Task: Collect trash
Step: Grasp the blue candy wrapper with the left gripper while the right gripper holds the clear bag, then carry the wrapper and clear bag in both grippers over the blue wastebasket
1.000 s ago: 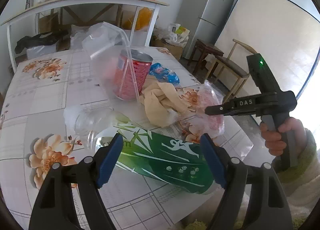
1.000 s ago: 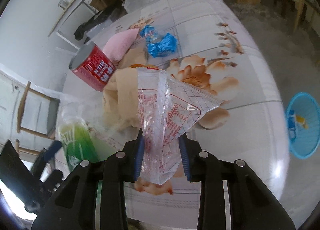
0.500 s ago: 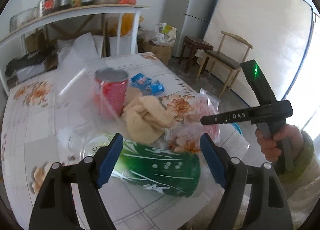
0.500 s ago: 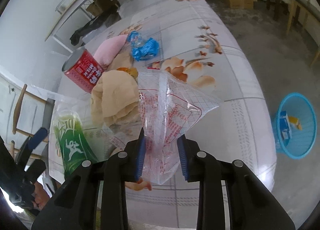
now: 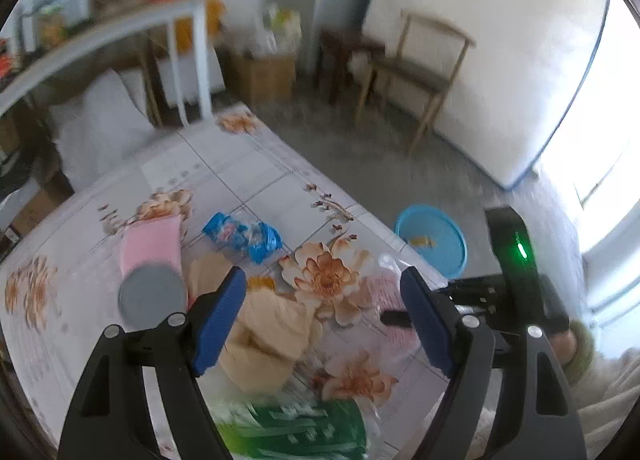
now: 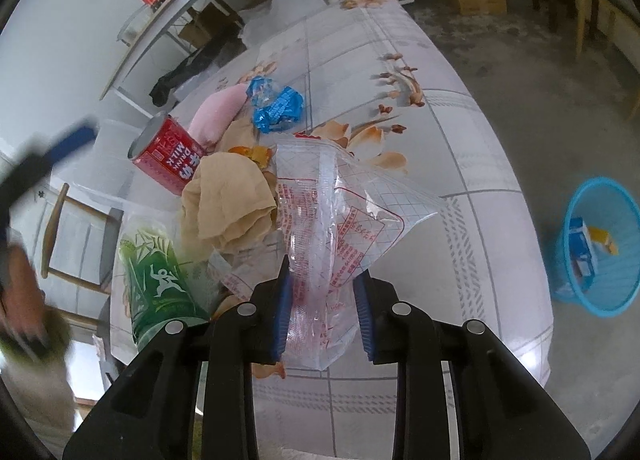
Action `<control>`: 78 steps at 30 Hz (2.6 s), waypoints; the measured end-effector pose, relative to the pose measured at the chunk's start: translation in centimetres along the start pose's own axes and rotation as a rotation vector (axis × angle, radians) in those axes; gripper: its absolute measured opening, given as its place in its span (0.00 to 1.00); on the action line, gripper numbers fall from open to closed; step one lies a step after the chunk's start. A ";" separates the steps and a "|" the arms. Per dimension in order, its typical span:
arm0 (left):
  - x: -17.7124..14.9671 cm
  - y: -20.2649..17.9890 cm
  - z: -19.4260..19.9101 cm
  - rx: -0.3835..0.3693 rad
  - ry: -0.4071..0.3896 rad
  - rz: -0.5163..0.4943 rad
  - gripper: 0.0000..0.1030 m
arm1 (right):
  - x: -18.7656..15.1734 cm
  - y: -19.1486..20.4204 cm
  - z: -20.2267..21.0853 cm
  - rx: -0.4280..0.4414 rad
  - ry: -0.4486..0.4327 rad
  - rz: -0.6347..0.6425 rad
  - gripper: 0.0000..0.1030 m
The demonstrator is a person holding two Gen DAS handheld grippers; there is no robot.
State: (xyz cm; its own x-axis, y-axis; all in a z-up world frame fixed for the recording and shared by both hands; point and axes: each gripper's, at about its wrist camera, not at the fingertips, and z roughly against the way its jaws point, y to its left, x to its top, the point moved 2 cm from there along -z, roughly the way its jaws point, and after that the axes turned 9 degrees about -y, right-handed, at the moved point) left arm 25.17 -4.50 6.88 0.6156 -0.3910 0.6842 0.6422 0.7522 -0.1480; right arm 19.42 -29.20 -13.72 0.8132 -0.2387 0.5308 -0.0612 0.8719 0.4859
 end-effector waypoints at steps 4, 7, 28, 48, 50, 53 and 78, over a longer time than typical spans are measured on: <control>3.9 2.9 -6.7 0.038 0.243 0.077 0.75 | 0.0 -0.4 0.1 0.021 -0.012 -0.017 0.26; 4.3 5.2 -11.8 0.075 0.405 0.197 0.75 | 0.0 -0.7 0.4 0.039 -0.028 -0.033 0.26; 0.8 6.2 -19.8 0.286 0.616 0.083 0.45 | 0.3 -2.3 1.2 0.066 -0.067 -0.074 0.26; 3.0 4.6 -11.2 0.251 0.342 0.054 0.23 | 0.3 -2.1 4.4 0.060 -0.128 -0.077 0.23; 3.7 3.6 -9.8 0.240 0.291 0.064 0.23 | 0.5 -2.2 5.0 0.059 -0.142 -0.078 0.23; 4.9 1.7 -7.6 0.219 0.184 0.071 0.23 | 0.8 -2.7 6.2 0.065 -0.166 -0.089 0.23; 4.0 -13.2 -8.0 -0.093 -0.042 0.042 0.22 | -0.1 -10.5 15.1 -0.200 -0.263 -0.232 0.23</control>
State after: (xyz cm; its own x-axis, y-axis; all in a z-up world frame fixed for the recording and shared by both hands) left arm 22.83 -20.22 5.85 0.6248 -0.3360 0.7048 0.6569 0.7141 -0.2419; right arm 11.25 -44.80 -8.41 0.6148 -0.5178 0.5949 0.2415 0.8417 0.4830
